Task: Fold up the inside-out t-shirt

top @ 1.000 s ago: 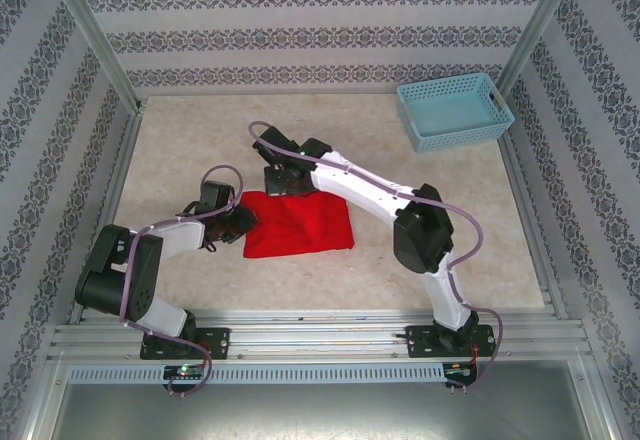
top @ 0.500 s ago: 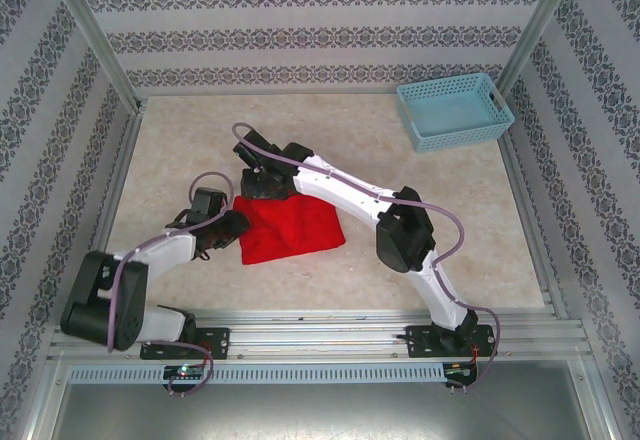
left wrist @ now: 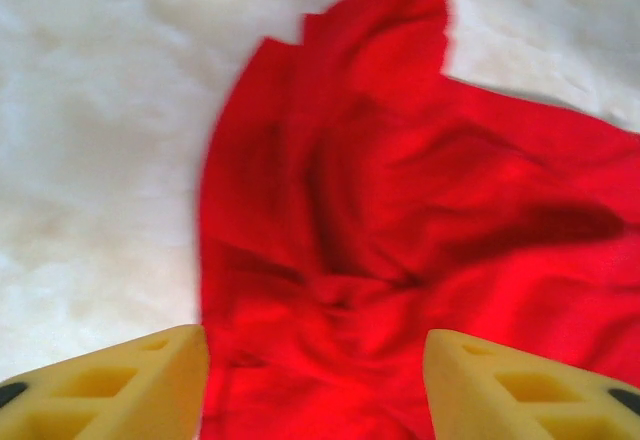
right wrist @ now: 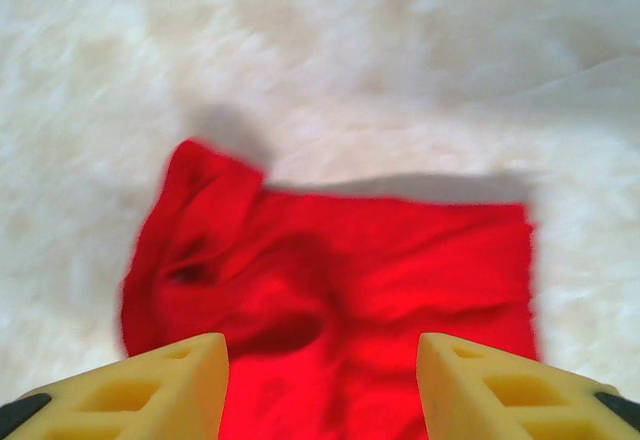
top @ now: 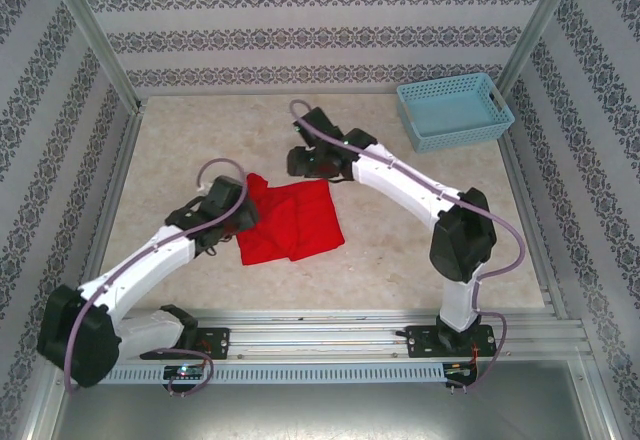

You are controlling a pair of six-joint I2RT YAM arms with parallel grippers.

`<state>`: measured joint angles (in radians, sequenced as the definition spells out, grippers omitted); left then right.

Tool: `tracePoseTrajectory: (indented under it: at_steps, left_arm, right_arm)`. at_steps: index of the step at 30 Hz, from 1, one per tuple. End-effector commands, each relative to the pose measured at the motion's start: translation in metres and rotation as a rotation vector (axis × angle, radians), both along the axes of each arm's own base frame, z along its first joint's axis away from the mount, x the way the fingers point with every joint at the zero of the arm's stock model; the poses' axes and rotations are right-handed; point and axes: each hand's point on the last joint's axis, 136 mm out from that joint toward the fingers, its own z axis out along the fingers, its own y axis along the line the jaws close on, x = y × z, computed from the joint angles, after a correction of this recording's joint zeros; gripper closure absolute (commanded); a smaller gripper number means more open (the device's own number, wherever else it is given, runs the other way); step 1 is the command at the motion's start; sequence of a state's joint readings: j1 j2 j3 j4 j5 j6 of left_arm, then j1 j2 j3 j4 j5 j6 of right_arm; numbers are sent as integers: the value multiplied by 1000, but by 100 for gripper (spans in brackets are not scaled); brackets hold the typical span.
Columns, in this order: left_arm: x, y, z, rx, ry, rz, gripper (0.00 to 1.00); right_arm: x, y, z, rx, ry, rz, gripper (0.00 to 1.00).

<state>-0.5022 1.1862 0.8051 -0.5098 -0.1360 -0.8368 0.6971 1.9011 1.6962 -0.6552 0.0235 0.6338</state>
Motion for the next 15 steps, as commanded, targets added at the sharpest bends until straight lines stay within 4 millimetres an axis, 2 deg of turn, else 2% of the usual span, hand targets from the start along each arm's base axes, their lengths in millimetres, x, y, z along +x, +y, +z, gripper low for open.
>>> tracePoseTrajectory:
  at_steps: [1, 4, 7, 10, 13, 15]
  left_arm:
    - [-2, -14, -2, 151, 32, -34, 36]
    - [4, -40, -16, 182, 72, -84, 29]
    - [10, -48, -42, 232, 140, -93, 25]
    - [11, -37, -60, 268, 185, -64, 32]
    - [9, -14, -72, 267, 203, -9, 49]
    - [5, 4, -74, 273, 208, 26, 56]
  right_arm:
    - [5, -5, -53, -16, 76, 29, 50]
    - [11, -10, -76, -25, 105, 16, 50]
    - [13, -16, -100, -52, 142, 0, 49]
    - [8, -28, -124, -99, 181, -31, 49]
    - [0, -52, -142, -142, 220, -106, 52]
    - [-7, -68, -150, -154, 225, -156, 55]
